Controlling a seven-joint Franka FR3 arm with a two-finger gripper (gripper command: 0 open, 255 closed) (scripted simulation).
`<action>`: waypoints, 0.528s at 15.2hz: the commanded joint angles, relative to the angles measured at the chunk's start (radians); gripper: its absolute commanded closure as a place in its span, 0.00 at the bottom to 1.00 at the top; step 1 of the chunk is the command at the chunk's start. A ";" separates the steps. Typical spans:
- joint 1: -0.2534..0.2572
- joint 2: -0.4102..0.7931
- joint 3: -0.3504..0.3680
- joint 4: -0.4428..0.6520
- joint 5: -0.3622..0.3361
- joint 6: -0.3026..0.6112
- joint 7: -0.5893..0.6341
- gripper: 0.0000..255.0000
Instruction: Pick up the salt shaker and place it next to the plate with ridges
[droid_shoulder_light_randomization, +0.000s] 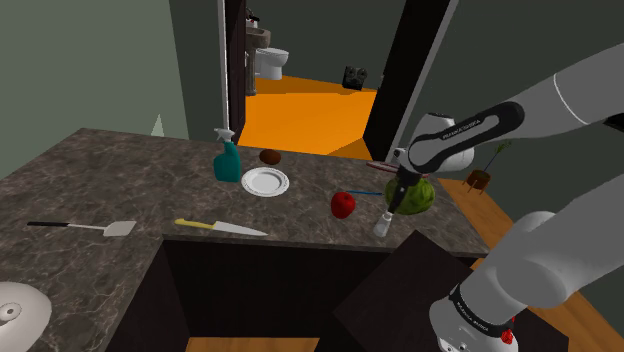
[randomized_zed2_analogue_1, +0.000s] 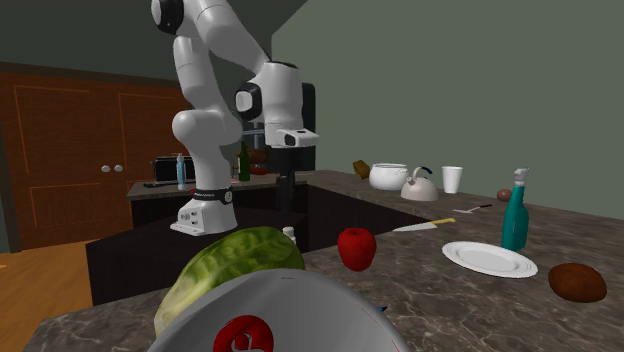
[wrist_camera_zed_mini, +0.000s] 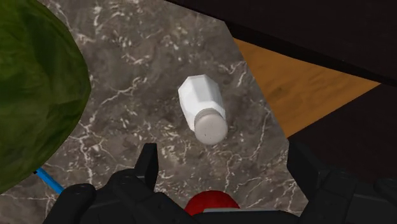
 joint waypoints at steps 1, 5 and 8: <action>0.016 0.068 -0.022 0.009 0.028 0.050 -0.046 0.00; 0.041 0.138 -0.033 -0.001 0.083 0.123 -0.085 0.00; 0.066 0.206 -0.040 -0.004 0.157 0.187 -0.137 0.00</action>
